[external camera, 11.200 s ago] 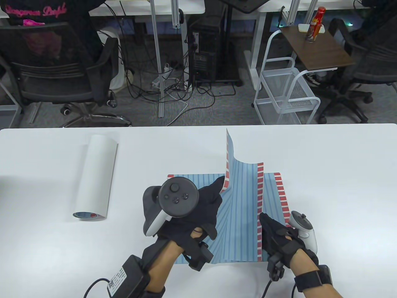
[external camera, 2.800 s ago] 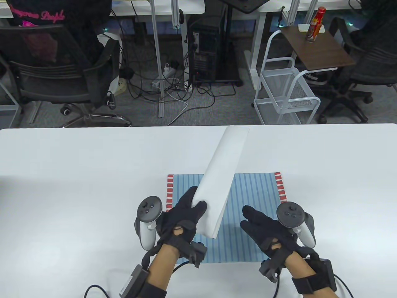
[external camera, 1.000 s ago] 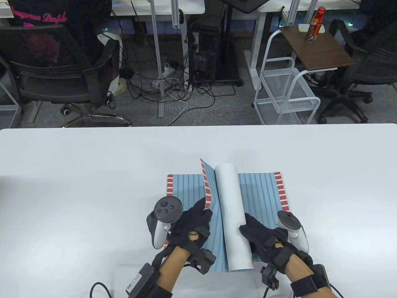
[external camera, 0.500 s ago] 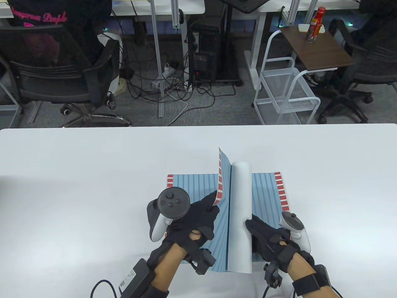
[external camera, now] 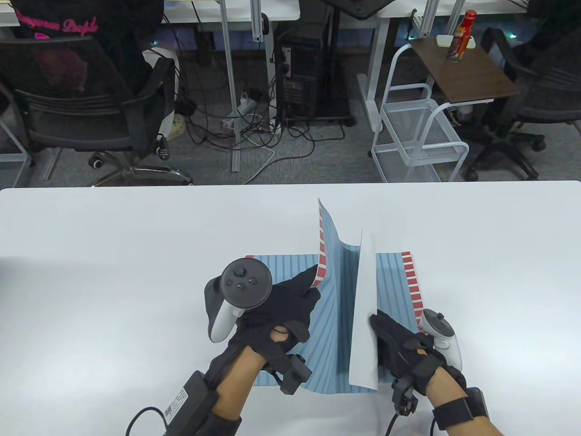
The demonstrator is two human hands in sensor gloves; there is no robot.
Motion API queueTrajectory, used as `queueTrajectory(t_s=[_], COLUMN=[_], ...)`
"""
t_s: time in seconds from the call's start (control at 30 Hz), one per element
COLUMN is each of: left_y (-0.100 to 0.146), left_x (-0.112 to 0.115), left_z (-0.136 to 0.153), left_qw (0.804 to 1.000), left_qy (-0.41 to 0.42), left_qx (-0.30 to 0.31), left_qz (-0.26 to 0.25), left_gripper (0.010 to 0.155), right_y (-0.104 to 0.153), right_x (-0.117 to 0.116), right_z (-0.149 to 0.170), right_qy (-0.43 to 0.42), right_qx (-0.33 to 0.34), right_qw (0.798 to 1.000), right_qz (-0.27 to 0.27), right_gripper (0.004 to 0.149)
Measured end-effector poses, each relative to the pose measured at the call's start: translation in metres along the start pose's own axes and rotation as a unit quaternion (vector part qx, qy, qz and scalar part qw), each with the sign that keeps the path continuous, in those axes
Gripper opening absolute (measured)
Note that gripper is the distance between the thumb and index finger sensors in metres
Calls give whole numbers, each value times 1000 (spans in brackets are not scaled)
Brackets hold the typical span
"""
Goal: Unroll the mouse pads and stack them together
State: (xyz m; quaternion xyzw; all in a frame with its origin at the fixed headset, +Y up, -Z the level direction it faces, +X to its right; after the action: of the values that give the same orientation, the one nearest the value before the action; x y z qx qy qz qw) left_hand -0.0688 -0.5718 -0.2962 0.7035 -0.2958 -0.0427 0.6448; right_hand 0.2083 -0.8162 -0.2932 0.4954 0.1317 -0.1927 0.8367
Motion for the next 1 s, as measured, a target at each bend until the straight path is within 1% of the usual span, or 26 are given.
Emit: queueTrajectory(t_s=[0.2,0.37,0.57,0.7,0.83,1.0], left_y=[2,4,6,6,5,4], left_x=[-7,-10,-13,-13,-11,-9], left_z=[-20,-36,-54,-62,-71,-77], left_qw=[1000,999,998,997,996,996], left_qy=[-23,-34,-41,-51,-60,-52], left_qx=[16,32,50,57,65,74], left_qz=[-3,-8,-14,-14,-10,-5], left_gripper=[53,53,53,53,53,52], right_y=[1,1,4,5,7,8], right_x=[4,7,17,21,27,33], right_z=[0,-1,1,2,5,8], right_qy=[-12,-23,-24,-23,-6,6], right_qx=[8,12,-5,-13,-43,-64], right_qw=[1000,1000,999,999,997,994], right_qz=[-4,-1,30,40,63,89], right_gripper=[84,75,60,59,58,52])
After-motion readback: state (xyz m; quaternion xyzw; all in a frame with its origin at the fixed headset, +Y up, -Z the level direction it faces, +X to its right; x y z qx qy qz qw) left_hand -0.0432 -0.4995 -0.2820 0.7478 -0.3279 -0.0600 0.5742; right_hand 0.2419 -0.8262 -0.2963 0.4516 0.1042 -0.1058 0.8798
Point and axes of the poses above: the tracker on the back of each hand, its own z axis roughly to the little-finger side, its own y axis roughly from the fingertips to the wrist, x = y × z, the point moved 3 cm from there along -y, roughly from the wrist to the fingertips, and after that the axes turned 5 degrees about y, right-handed, at the moved point
